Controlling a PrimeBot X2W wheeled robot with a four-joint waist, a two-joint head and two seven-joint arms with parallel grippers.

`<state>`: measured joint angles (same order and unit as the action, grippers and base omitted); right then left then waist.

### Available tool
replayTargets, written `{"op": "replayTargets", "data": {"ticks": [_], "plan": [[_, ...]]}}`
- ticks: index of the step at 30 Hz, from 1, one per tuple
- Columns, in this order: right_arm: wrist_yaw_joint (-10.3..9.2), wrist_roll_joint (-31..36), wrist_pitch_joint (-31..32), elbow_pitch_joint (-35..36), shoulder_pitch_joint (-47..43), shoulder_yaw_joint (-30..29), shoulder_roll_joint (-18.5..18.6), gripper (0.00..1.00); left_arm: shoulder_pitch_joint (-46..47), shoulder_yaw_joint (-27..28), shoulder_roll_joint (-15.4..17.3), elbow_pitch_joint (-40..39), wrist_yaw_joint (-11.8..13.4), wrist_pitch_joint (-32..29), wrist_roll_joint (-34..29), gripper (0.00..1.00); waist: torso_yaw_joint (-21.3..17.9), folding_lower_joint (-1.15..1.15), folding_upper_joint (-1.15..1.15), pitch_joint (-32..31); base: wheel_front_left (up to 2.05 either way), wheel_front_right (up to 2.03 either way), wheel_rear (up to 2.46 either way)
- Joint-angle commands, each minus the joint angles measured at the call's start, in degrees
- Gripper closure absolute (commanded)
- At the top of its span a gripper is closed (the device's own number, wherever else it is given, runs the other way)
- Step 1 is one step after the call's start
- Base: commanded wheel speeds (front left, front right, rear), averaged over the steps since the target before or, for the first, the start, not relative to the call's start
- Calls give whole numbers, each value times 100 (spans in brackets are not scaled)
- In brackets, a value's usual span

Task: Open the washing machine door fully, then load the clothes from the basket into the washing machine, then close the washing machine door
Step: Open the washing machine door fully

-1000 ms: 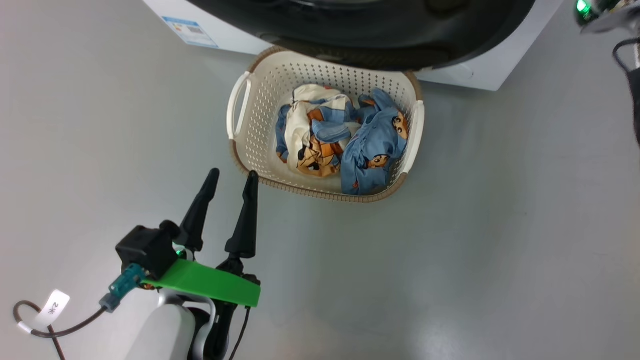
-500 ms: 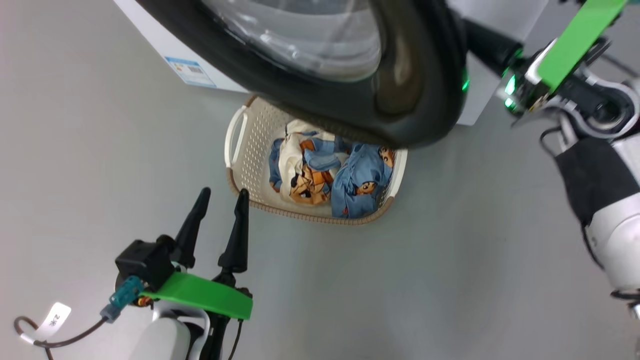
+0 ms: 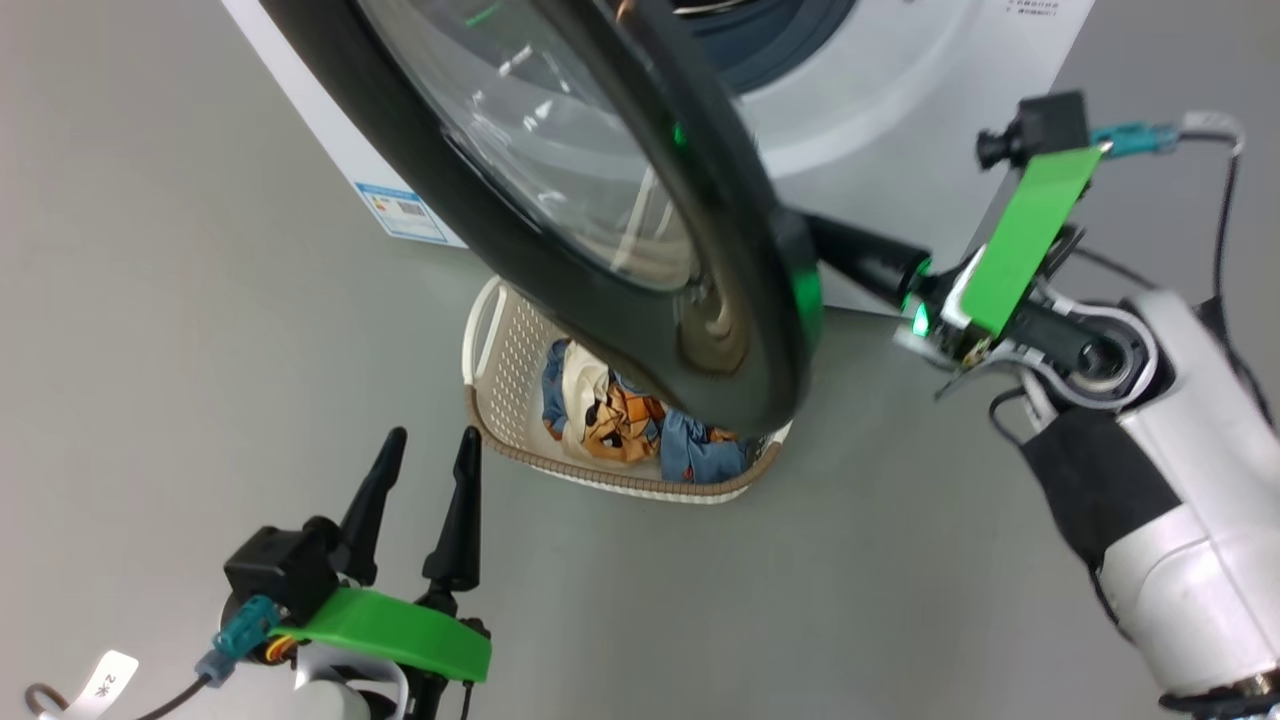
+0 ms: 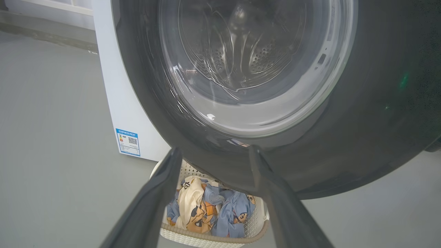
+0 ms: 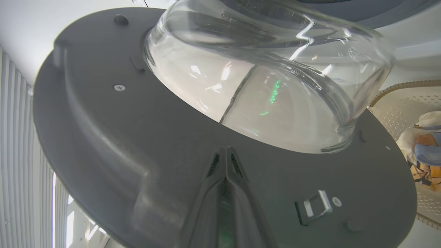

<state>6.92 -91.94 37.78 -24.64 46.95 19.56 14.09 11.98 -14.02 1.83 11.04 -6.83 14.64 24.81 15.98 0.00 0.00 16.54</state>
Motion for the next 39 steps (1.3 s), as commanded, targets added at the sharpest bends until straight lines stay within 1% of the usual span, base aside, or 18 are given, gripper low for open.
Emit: {"op": "replayTargets", "data": {"ticks": [1,7,20,26,32,33,35,36,37,38,39], "plan": [[57,21,84,234,-257,133,-180,100,-55,213,105,-102,-8,36,-94,0,16,0,0,-125,0,0,0],[57,32,162,387,-560,238,-271,100,-151,218,105,-89,-9,36,-133,0,53,0,0,-296,0,0,0],[57,114,161,768,-1147,501,-630,100,-374,228,105,-85,-4,36,-180,0,235,0,0,-604,0,0,0],[57,116,137,785,-1250,542,-738,100,-425,219,105,-67,5,36,-180,0,283,0,0,-704,0,0,0],[57,122,70,779,-1323,506,-790,100,-488,243,105,-44,8,36,-200,0,246,0,0,-809,0,0,0],[57,146,31,778,-1341,485,-780,89,-498,244,105,-40,5,36,-200,0,235,0,0,-824,0,0,0],[57,178,-63,773,-1387,434,-764,63,-516,251,105,-17,-5,36,-211,0,197,0,0,-872,0,0,0],[57,191,-109,773,-1417,407,-752,54,-527,258,105,0,-11,36,-220,0,173,0,0,-896,0,0,0],[57,213,-160,775,-1447,380,-731,37,-535,263,105,19,-17,36,-233,0,147,0,0,-917,0,0,0],[57,236,-219,775,-1483,352,-709,9,-541,271,105,40,-24,36,-250,0,119,0,0,-938,0,0,0],[57,268,-285,777,-1520,326,-679,0,-543,286,105,62,-30,36,-266,0,88,0,0,-959,0,0,0]]}}
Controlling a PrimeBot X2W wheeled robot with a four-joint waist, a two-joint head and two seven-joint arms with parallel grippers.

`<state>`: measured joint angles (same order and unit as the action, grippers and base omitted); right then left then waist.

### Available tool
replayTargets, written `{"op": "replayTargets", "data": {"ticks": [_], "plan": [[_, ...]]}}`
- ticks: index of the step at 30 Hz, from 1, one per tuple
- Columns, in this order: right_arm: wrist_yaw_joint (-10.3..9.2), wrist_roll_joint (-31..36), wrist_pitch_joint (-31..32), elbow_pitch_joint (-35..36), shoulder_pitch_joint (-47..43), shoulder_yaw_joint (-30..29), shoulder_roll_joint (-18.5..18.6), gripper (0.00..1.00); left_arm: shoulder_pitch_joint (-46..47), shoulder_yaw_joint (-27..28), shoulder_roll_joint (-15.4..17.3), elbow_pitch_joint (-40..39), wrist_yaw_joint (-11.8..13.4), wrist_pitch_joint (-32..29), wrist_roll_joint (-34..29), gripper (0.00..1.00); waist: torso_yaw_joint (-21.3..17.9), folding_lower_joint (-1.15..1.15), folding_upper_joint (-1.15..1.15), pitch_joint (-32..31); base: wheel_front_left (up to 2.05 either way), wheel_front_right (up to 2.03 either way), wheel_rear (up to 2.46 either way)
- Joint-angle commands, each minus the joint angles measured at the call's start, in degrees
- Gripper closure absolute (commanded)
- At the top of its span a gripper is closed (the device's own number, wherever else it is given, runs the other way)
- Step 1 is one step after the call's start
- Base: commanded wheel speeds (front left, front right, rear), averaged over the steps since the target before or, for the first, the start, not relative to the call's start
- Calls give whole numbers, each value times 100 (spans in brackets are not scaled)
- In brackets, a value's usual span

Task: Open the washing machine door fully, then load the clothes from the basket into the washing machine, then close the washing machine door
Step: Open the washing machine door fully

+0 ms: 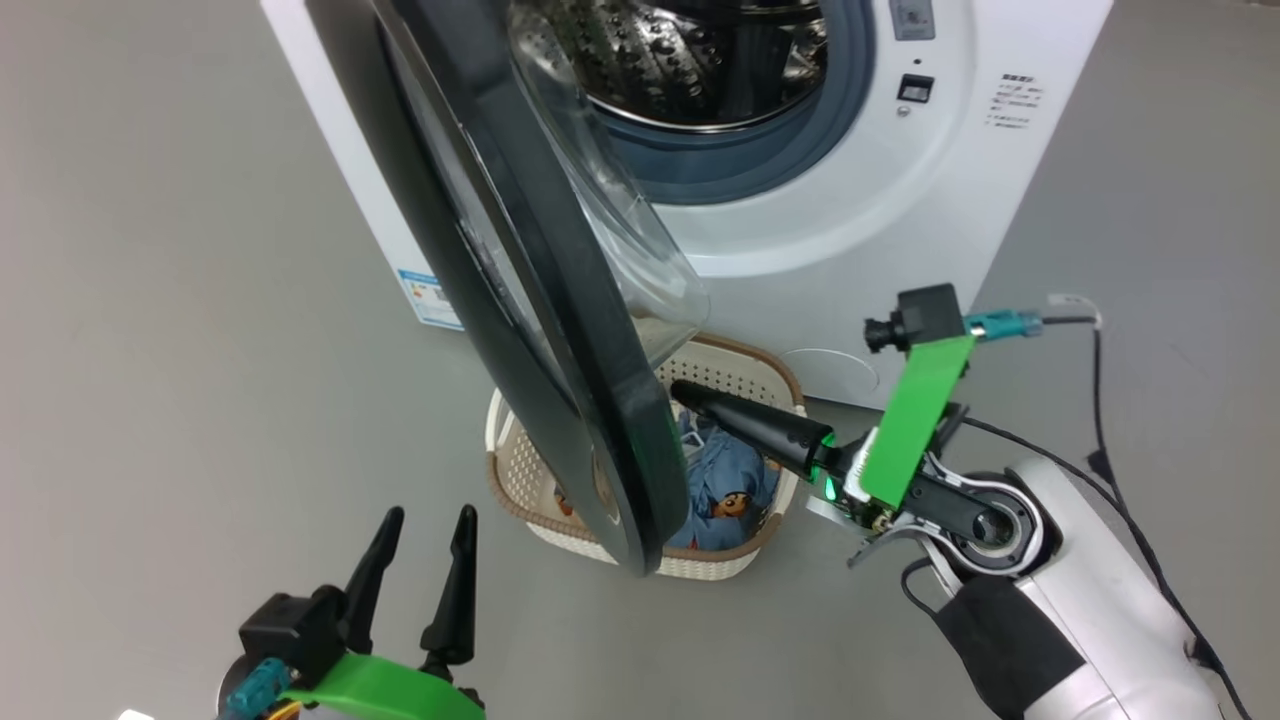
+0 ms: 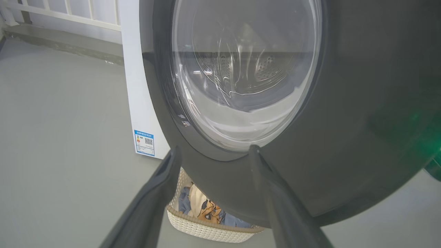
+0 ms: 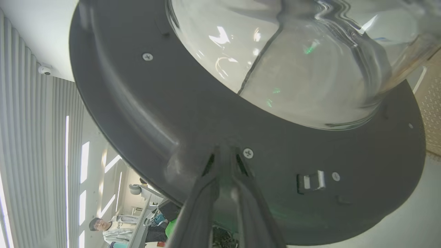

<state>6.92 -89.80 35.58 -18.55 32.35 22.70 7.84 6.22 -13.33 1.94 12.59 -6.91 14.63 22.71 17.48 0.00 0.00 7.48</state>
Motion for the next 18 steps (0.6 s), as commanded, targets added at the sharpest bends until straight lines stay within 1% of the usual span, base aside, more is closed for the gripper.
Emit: {"op": "replayTargets", "data": {"ticks": [1,6,9,18], "plan": [[57,104,-154,168,-103,-16,-15,0,32,231,94,-69,-28,37,-67,0,-92,0,0,-75,0,0,0],[57,379,-675,157,-419,-35,220,0,12,401,94,38,-51,37,-128,0,-345,0,0,-209,0,0,0],[57,421,-823,161,-552,-13,291,0,-7,458,94,58,-54,37,-143,0,-443,0,0,-266,0,0,0],[57,495,-1417,143,-1144,97,670,0,-204,706,119,-2,-57,37,-155,0,-953,0,0,-485,0,0,0]]}}
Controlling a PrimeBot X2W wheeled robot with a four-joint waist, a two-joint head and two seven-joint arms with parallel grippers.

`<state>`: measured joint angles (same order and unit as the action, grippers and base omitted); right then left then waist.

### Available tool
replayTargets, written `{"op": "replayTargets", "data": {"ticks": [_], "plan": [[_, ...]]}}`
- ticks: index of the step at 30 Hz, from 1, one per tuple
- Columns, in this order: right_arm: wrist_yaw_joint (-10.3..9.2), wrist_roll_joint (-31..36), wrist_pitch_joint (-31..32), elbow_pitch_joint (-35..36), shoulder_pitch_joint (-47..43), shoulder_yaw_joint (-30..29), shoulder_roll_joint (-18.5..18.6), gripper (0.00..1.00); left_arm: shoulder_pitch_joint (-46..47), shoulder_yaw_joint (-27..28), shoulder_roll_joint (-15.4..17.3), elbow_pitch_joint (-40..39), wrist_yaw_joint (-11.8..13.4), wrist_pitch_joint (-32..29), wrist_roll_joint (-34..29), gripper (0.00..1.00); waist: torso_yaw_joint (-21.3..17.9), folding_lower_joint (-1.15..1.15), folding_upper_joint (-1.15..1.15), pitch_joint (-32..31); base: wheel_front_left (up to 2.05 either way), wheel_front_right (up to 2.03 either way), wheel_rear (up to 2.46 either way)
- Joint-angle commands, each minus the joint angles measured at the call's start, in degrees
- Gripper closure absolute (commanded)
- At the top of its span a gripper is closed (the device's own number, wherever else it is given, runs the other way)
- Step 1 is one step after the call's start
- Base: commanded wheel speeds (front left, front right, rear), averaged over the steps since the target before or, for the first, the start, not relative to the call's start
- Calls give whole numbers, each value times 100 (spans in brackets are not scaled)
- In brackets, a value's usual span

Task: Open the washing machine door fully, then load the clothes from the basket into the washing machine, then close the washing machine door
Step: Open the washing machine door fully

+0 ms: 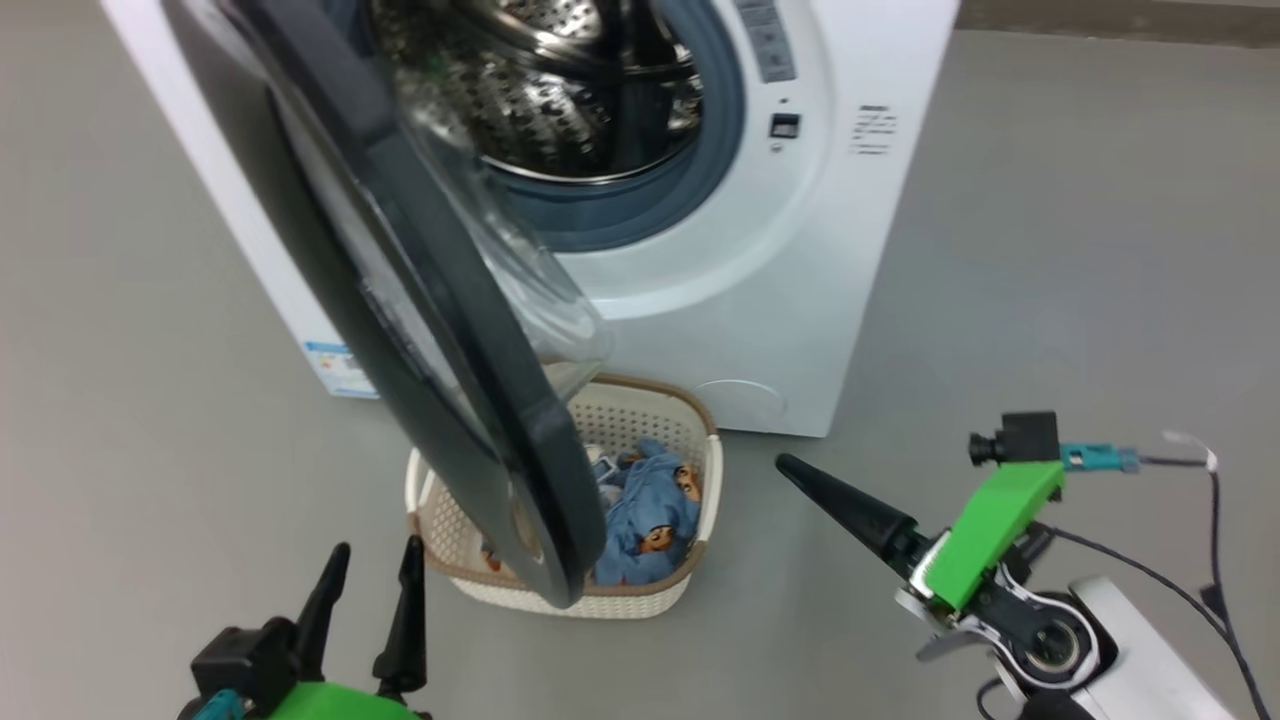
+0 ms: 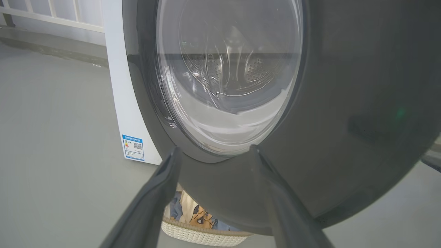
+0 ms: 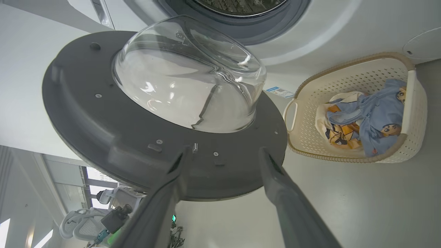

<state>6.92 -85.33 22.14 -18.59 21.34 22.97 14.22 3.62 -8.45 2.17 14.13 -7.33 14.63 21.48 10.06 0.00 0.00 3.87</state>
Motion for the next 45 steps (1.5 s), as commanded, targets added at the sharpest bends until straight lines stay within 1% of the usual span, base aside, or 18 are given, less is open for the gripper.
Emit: {"op": "replayTargets", "data": {"ticks": [1,6,14,19,23,28,30,33,36,38,45], "plan": [[57,59,-131,146,-95,87,81,0,25,246,103,-171,-14,37,-26,0,-270,0,0,-144,0,0,0],[57,130,-486,102,-346,147,338,0,-129,375,131,-226,-15,37,-27,0,-501,0,0,-227,0,0,0],[57,531,-1385,-21,-640,440,741,0,-299,524,131,-282,-15,37,-29,0,-716,0,0,-317,0,0,0],[57,668,-1993,-69,-780,665,946,0,-342,578,140,-294,-15,37,-24,0,-794,0,0,-341,0,0,0],[57,936,-2531,-169,-828,946,1152,0,-356,617,154,-289,-15,37,-16,0,-836,0,0,-361,0,0,0],[57,1107,-3265,-336,-857,1230,1296,0,-362,650,157,-285,-15,37,-13,0,-852,0,0,-373,0,0,0],[57,1142,-3480,-398,-862,1290,1320,0,-362,636,162,-277,-15,37,-17,0,-849,0,0,-376,0,0,0],[57,1380,-3659,-478,-853,1359,1375,0,-365,623,172,-272,-15,37,-19,0,-849,0,0,-376,0,0,0],[57,1590,-3701,-514,-851,1323,1381,0,-371,629,172,-276,-15,37,-21,0,-849,0,0,-376,0,0,0],[57,1968,-3709,-495,-858,1029,1337,0,-380,643,171,-286,-15,37,-24,0,-853,0,0,-372,0,0,0],[57,3566,-3713,-30,-1281,-108,930,0,-382,633,165,-307,-15,37,-22,0,-833,0,0,-356,0,0,0]]}}
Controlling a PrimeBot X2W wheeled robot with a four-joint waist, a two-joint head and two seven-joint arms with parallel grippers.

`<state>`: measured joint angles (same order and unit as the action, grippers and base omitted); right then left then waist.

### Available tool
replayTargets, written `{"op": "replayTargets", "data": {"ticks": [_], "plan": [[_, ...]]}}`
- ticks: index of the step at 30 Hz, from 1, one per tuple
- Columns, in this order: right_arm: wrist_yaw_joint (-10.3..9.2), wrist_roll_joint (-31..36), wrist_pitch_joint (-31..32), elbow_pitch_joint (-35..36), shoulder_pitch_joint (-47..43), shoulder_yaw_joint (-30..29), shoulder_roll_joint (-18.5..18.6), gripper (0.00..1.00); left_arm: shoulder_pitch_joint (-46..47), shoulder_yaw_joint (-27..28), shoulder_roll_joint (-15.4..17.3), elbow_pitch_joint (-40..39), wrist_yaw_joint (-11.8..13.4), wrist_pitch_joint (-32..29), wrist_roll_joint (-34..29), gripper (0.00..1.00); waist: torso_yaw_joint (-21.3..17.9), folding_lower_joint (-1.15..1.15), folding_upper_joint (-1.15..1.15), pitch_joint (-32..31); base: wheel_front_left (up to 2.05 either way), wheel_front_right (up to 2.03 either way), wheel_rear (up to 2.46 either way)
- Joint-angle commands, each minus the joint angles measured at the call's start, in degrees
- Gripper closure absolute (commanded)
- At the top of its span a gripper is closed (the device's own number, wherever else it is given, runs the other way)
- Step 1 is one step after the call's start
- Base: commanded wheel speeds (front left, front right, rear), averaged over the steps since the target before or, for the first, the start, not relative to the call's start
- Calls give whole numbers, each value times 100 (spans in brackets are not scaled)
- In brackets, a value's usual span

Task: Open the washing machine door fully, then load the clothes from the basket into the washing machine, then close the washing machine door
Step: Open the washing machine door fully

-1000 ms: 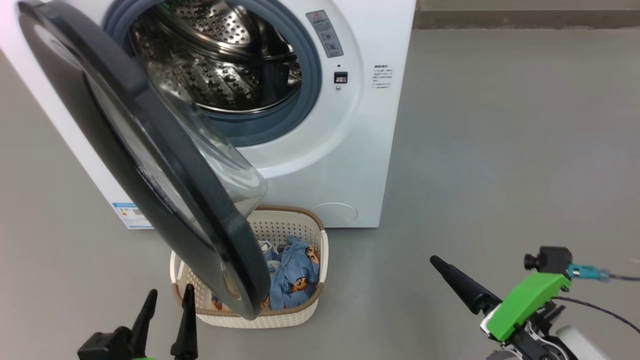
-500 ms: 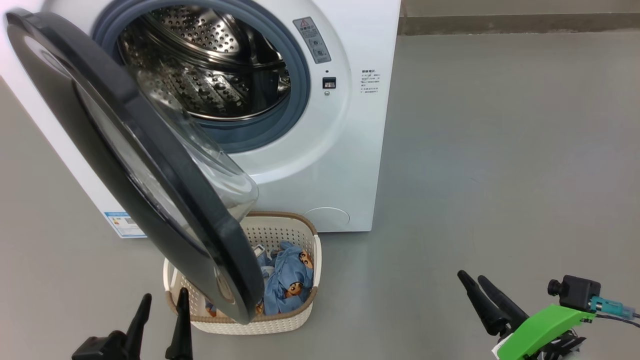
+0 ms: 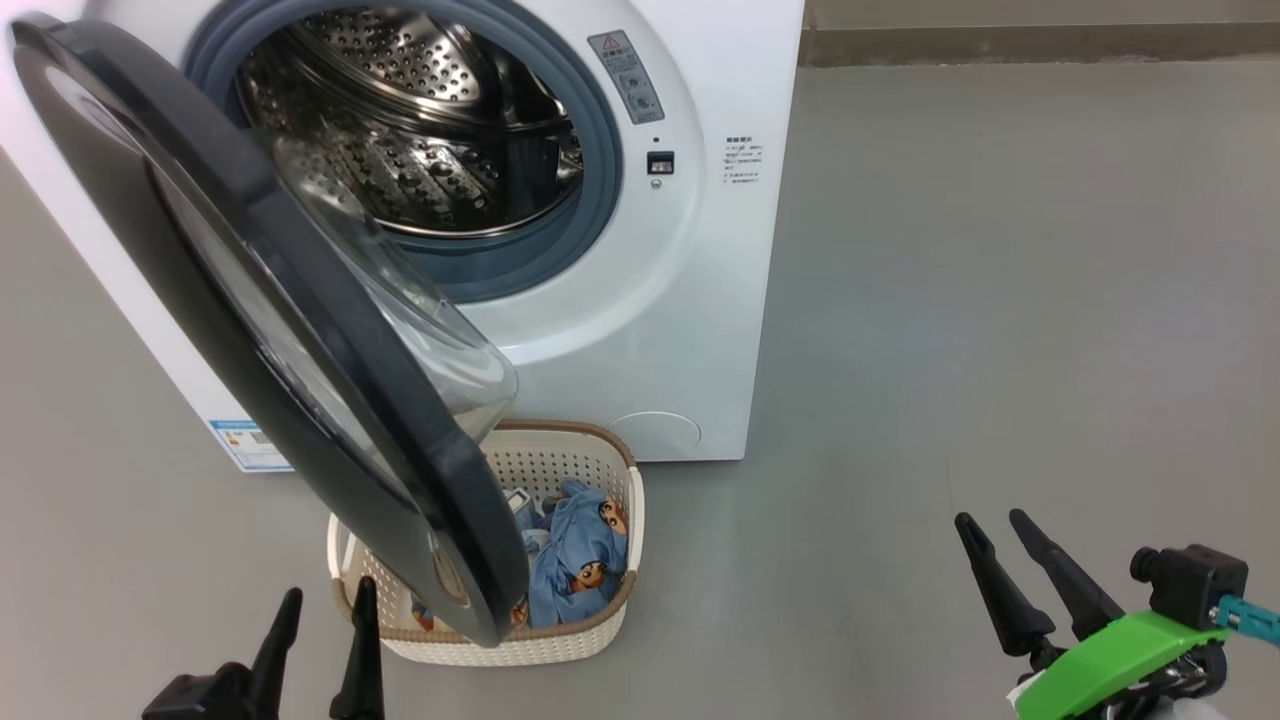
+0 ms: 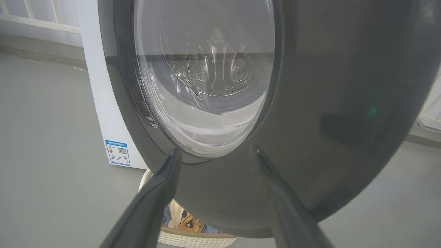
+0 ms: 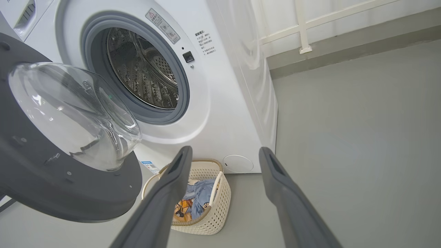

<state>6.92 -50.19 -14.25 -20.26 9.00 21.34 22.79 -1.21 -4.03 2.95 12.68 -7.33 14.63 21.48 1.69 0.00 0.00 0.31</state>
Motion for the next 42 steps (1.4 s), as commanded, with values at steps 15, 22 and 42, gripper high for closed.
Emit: {"op": "replayTargets", "data": {"ticks": [15,22,42], "plan": [[57,2715,-74,1014,-816,-1579,-789,0,130,166,88,-180,-15,37,-59,0,124,0,0,28,0,0,0],[57,3186,-74,1063,-1071,-1903,-1073,0,139,168,87,-161,-15,37,-59,0,162,0,0,40,0,0,0],[57,3313,-74,906,-1194,-1945,-1245,0,271,476,35,-429,-15,37,-57,100,168,0,0,54,0,0,0]]}}
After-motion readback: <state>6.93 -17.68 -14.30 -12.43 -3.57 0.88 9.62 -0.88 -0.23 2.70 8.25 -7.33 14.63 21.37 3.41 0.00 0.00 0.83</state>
